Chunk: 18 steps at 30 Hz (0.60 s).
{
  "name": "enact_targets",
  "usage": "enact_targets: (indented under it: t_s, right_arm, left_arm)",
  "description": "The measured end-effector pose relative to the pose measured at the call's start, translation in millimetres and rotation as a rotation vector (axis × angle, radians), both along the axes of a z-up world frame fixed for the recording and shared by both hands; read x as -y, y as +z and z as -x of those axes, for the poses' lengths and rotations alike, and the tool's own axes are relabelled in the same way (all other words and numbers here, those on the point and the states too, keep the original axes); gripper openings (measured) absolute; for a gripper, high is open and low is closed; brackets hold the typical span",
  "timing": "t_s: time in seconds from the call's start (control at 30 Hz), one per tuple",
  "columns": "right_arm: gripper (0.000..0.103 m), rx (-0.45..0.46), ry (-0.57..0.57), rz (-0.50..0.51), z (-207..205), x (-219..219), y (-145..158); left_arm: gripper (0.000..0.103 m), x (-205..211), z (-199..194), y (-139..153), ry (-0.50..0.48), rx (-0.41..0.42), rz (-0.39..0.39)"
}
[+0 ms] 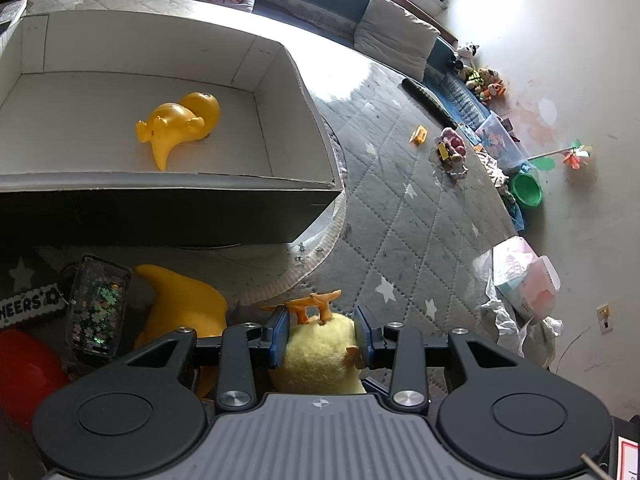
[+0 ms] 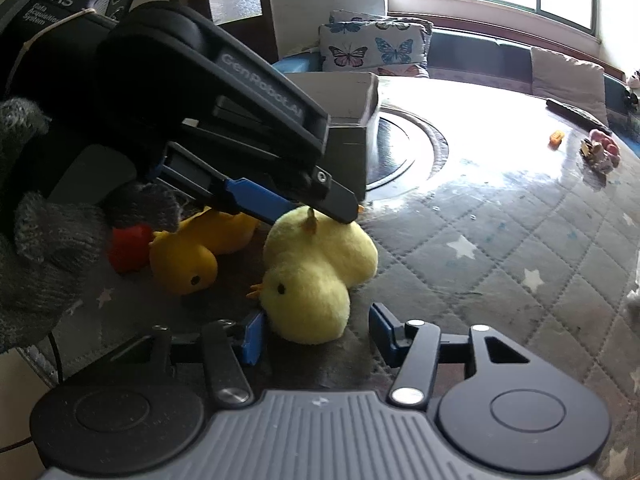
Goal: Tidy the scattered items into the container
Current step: 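Grasp the yellow plush chick body with the right gripper while the left gripper pinches its tuft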
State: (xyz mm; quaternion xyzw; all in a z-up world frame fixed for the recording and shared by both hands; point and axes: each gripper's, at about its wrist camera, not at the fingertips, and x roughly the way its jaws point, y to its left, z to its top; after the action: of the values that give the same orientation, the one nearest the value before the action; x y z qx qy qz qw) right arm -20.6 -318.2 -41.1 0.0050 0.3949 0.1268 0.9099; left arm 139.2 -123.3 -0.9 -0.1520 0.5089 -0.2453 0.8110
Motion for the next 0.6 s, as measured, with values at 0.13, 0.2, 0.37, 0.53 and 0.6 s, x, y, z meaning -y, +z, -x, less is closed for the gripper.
enact_targets:
  t_s: [0.13,0.2,0.37,0.53,0.6]
  right_arm:
    - [0.057,0.005,0.005,0.007,0.0,-3.3,1.3]
    - [0.057,0.005,0.008,0.002,-1.0,-4.8,1.2]
    - [0.057,0.002,0.011,-0.002,-4.1,-4.9,0.5]
    - [0.057,0.001,0.007,-0.019,-5.8,-4.4,-0.2]
    - [0.057,0.002,0.005,-0.021,-7.0,-5.1,-0.4]
  left_arm:
    - [0.039,1.2,-2.1,-1.3,0.034,-0.012,0.008]
    - [0.039,2.1,-2.8,-1.1,0.041,-0.016,0.003]
    - [0.039,3.9,-3.1,-0.6,0.052,-0.023,-0.009]
    - [0.04,3.6,-1.9,-0.5,0.06,-0.029,-0.002]
    - [0.04,6.7,-0.3,0.0,0.043,-0.011,-0.026]
